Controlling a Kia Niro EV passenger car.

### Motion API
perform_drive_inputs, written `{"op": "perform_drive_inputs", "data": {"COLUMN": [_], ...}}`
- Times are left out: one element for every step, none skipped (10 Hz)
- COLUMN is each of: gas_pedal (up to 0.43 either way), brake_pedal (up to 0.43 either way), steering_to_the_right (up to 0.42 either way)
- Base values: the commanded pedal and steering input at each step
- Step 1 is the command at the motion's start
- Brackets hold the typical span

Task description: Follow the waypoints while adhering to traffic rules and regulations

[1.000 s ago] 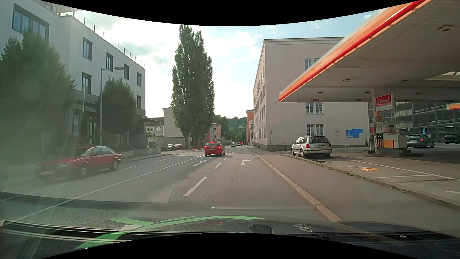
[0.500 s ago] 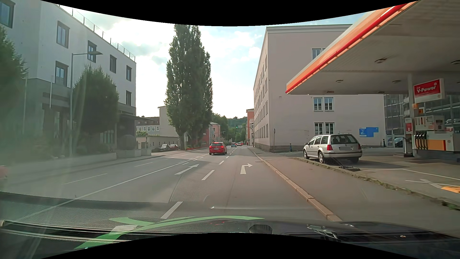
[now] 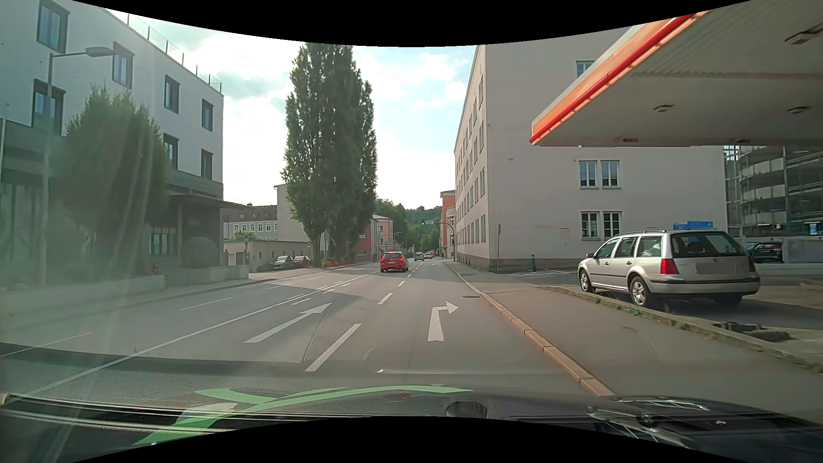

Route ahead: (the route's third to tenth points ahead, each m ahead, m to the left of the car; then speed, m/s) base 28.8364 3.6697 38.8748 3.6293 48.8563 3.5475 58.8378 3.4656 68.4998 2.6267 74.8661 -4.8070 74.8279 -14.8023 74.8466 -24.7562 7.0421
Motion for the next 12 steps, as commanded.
{"op": "perform_drive_inputs", "data": {"gas_pedal": [0.110,0.110,0.110,0.110,0.110,0.098,0.079,0.039,0.008,0.000,0.000,0.000], "brake_pedal": [0.000,0.000,0.000,0.000,0.000,0.000,0.000,0.000,0.000,0.000,0.000,0.000], "steering_to_the_right": [-0.002,-0.002,-0.002,-0.001,-0.001,-0.001,-0.001,0.000,0.000,0.000,0.000,0.000]}}
